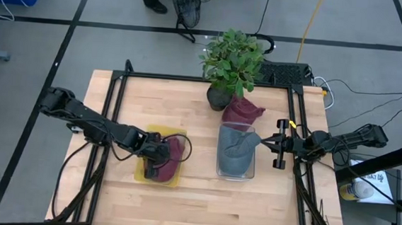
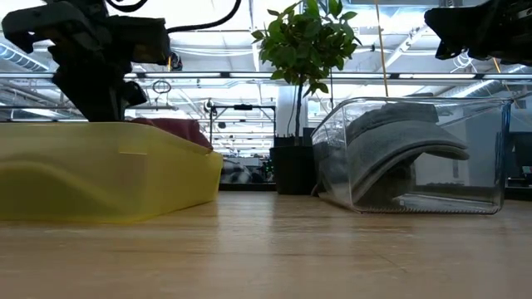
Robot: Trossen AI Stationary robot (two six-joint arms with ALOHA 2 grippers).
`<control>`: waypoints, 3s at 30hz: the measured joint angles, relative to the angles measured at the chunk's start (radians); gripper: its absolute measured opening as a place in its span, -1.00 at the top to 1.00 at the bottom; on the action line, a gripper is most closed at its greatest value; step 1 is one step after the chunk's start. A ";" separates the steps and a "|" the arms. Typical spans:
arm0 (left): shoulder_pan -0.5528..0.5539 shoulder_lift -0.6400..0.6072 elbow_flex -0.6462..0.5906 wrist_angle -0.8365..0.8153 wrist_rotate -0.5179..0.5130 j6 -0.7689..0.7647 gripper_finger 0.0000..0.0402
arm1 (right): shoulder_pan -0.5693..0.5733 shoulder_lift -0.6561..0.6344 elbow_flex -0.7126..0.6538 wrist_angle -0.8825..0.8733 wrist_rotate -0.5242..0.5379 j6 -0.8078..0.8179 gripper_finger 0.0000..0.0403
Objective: Pick & Place hat
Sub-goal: Put the left red cap into the yellow bin, then put the red cap into the yellow bin
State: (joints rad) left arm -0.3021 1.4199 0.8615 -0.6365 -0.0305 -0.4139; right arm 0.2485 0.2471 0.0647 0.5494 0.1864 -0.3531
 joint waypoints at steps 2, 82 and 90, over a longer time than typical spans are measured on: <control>-0.003 0.000 0.025 -0.010 0.000 0.015 0.73 | 0.000 0.000 0.000 0.000 0.000 0.000 1.00; 0.889 -0.303 -0.394 0.871 0.596 0.746 0.91 | -0.694 0.803 0.959 -1.432 -0.049 0.308 0.89; 0.889 -0.303 -0.394 0.863 0.596 0.774 0.95 | -0.837 0.906 0.904 -1.361 -0.183 0.144 0.32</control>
State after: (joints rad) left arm 0.5869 1.1168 0.4671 0.2261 0.5652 0.3603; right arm -0.5886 1.1533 0.9684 -0.8120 0.0036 -0.2092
